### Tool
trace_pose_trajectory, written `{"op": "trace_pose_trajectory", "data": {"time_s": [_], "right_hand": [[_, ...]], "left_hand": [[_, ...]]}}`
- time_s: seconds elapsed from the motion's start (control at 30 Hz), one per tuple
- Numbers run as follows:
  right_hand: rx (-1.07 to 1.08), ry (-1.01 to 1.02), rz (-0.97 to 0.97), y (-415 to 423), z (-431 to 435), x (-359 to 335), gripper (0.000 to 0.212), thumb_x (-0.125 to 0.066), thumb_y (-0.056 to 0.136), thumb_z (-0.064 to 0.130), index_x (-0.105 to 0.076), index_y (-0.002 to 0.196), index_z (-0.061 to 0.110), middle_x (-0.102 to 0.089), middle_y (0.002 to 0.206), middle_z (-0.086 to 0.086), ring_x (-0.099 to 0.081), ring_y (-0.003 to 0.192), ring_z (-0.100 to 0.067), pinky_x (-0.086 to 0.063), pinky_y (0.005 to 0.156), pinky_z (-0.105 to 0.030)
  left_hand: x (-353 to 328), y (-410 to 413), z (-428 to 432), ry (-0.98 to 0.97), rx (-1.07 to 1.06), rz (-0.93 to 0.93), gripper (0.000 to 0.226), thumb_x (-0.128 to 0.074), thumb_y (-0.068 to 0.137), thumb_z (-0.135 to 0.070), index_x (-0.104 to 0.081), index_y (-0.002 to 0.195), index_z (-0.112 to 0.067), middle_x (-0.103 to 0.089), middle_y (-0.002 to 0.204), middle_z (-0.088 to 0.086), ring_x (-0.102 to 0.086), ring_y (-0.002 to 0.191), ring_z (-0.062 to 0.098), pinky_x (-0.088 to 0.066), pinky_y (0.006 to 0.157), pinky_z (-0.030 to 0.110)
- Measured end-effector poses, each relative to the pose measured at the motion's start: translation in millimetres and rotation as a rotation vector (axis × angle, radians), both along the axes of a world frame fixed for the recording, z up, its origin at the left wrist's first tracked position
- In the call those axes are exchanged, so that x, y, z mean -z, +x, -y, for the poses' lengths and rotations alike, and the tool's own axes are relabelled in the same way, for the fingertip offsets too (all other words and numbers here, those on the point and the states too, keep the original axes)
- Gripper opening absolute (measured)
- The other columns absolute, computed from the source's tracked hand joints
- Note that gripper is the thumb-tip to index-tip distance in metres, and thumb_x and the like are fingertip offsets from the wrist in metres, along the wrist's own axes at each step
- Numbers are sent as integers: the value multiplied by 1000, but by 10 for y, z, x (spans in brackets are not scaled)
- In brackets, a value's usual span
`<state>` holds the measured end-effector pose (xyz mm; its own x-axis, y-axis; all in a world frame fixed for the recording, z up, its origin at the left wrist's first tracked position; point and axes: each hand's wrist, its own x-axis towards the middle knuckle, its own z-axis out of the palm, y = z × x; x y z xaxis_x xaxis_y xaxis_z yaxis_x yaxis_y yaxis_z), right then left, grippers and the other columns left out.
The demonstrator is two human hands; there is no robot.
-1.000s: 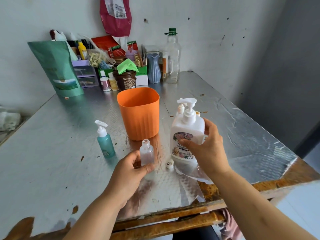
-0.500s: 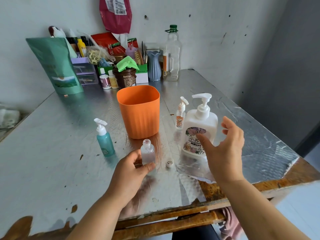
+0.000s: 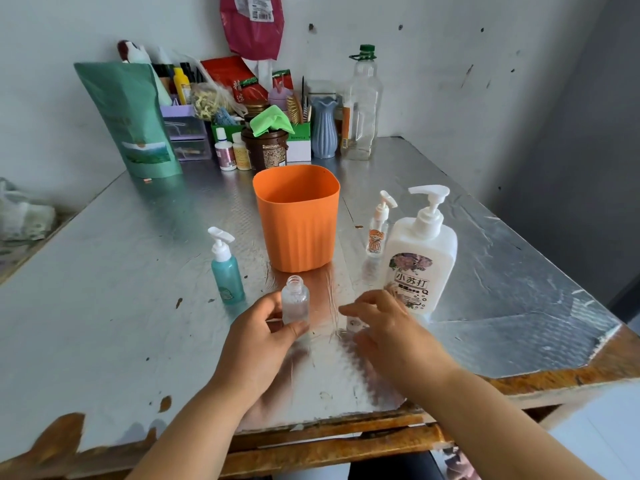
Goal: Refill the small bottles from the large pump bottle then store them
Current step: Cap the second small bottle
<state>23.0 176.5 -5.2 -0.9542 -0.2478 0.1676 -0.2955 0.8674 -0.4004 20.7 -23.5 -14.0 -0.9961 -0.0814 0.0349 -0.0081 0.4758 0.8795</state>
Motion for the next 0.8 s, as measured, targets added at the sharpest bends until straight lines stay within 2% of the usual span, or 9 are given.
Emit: {"op": "trace_pose_trajectory", "data": {"time_s": [0.1,0.17,0.3,0.37,0.43,0.57,0.67,0.73,0.8], "right_hand": [[-23,56,77,-72,86,-73,33,-49,96,27,-53,127,38,-47,129,13,-43,122,-13,-44,99,-30],[9,-5,82,-115,116,-122,27,-54,93,25,-59,117,35,-54,118,14,-54,110,-10,-48,92,-26],[113,-398,103,-185,207,-328,10,-65,85,33,-60,92,27,-65,81,6,-62,73,-11,-53,71,-26],[90,-567,184,-233,283,-470,9,-56,91,35,-61,96,30,-68,82,-5,-65,74,-19,-55,75,-35],[24,-601,214,-293,374,-589,19,-47,96,33,-62,103,40,-65,87,-12,-58,74,-27,-53,76,-43],[-13,-635,193,-416,576,-699,9,-57,92,31,-65,94,31,-58,72,8,-52,65,-10,-51,68,-35],[29,-713,205,-501,648,-716,5,-69,83,27,-64,84,26,-62,79,2,-58,70,-13,-53,72,-33],[14,-723,194,-523,661,-720,8,-69,83,23,-65,89,27,-66,86,2,-63,79,-14,-54,81,-32],[-62,-600,163,-493,670,-730,18,-63,88,20,-65,103,30,-68,91,11,-64,87,-2,-52,86,-20]], "left_hand": [[-15,-42,70,-21,-1,5,39,-71,86,-33,-58,123,-34,-66,115,-19,-62,107,5,-53,95,36],[-3,-62,96,-3,-6,6,36,-72,86,-32,-58,118,-37,-67,112,-19,-64,103,8,-54,93,38],[51,-91,146,17,-12,-19,31,-75,83,-30,-62,111,-35,-70,102,-20,-65,99,4,-54,91,33],[66,-100,155,13,7,-32,30,-74,83,-32,-63,111,-34,-70,101,-21,-64,98,1,-53,88,27],[74,-96,168,8,29,-40,28,-73,85,-34,-62,110,-36,-69,100,-23,-63,96,-3,-51,84,21],[105,-95,191,-11,45,-44,26,-70,86,-39,-59,109,-39,-68,99,-20,-64,94,1,-52,84,21],[114,-98,199,-20,41,-34,29,-69,86,-42,-57,113,-40,-66,102,-21,-63,96,0,-51,84,20],[118,-102,202,-21,41,-33,31,-68,86,-41,-57,114,-40,-66,100,-22,-62,95,0,-51,83,19],[115,-103,199,-31,43,-30,33,-68,86,-42,-56,117,-39,-65,101,-24,-61,96,-1,-49,84,17]]}}
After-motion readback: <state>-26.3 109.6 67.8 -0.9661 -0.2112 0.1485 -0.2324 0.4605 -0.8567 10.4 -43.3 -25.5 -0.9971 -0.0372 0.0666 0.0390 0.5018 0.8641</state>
